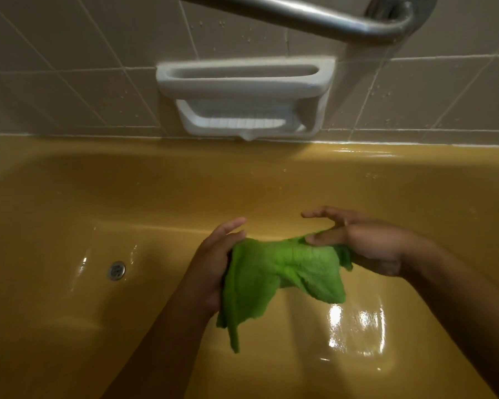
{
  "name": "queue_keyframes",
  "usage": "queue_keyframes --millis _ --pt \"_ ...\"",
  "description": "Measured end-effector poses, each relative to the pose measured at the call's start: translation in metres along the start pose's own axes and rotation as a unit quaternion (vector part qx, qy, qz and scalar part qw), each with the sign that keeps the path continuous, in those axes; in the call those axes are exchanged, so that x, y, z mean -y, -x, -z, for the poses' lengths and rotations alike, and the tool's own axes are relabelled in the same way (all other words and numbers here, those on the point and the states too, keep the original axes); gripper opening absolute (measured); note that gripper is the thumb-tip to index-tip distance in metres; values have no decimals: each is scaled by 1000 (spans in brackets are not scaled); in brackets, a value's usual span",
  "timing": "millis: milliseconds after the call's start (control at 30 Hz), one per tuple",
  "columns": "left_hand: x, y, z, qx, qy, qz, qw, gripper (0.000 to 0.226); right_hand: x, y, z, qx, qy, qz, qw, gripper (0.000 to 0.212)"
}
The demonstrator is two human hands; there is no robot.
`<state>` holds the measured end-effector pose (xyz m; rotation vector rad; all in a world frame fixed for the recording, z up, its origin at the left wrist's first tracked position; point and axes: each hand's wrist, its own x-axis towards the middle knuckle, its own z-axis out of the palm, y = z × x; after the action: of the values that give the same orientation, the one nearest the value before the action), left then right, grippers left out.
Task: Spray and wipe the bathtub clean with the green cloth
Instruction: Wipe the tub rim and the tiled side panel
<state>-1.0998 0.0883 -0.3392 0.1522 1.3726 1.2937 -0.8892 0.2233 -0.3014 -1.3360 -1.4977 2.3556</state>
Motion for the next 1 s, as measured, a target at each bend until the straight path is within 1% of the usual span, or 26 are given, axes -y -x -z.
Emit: queue_keyframes --millis 33,67,100,133,167,200,267,300,333,367,400,433,500,533,567,600,667,700,733,767,800,833,867,900,967,1000 --pt "-4 1 3 10 29 19 999 31 -5 1 -1 -2 -104 6 995 51" --pt "-5 1 8 23 61 32 997 32 -11 1 -5 6 -204 21 979 50" --pt "-7 3 8 40 98 47 993 33 -16 3 -12 22 -277 30 960 51" --pt "-9 4 8 58 128 58 988 35 -24 5 -19 36 -315 29 948 56" --pt "-10 7 8 78 149 64 984 37 -30 7 -27 43 -334 24 941 61" --pt "-10 10 7 91 148 61 983 40 -39 7 -32 30 -353 19 935 61" --pt "-7 10 11 90 100 34 990 42 -51 8 -38 -23 -391 28 920 51" --pt "-4 10 16 74 66 8 995 55 -54 11 -39 -29 -408 44 911 47" --pt "1 8 23 57 34 -15 998 71 -59 13 -38 -21 -425 70 902 53" --pt "2 8 26 50 17 -30 998 79 -61 16 -38 -18 -439 81 895 63" --pt "2 8 28 38 10 -40 998 78 -64 17 -38 -26 -430 85 899 67" --pt "3 9 28 32 8 -50 998 72 -65 17 -39 -52 -399 77 912 67" --pt "4 10 30 12 -4 -59 998 59 -72 16 -41 -156 -292 50 942 62" --pt "7 11 31 -3 -32 -66 997 53 -75 15 -42 -211 -222 46 951 54" --pt "10 9 34 -22 -87 -78 993 47 -76 15 -45 -246 -151 54 956 46" --pt "12 5 36 -47 -173 -99 979 38 -78 16 -47 -251 -97 68 961 40" --pt "8 0 40 -66 -354 -138 923 16 -83 17 -50 -206 -29 95 974 44" --pt "3 -1 41 -39 -425 -135 894 20 -83 16 -52 -180 19 101 978 51" --pt "-4 -3 40 5 -486 -115 866 40 -85 14 -54 -169 88 103 976 56" --pt "-9 -4 38 42 -542 -88 835 58 -86 10 -55 -179 169 106 963 56" --pt "-11 -5 36 62 -595 -81 797 65 -88 6 -55 -203 244 114 941 53" --pt "-12 -6 35 68 -633 -101 764 61 -88 2 -56 -236 302 123 915 46" --pt "-10 -8 35 60 -656 -134 740 53 -89 -1 -57 -265 347 130 890 39" --pt "-9 -10 38 51 -664 -169 727 44 -90 -3 -59 -290 396 142 859 33" --pt "-8 -14 45 36 -666 -206 716 30 -93 -6 -60 -329 502 178 780 29" --pt "-8 -14 48 33 -667 -218 712 26 -93 -5 -61 -335 528 202 754 29"
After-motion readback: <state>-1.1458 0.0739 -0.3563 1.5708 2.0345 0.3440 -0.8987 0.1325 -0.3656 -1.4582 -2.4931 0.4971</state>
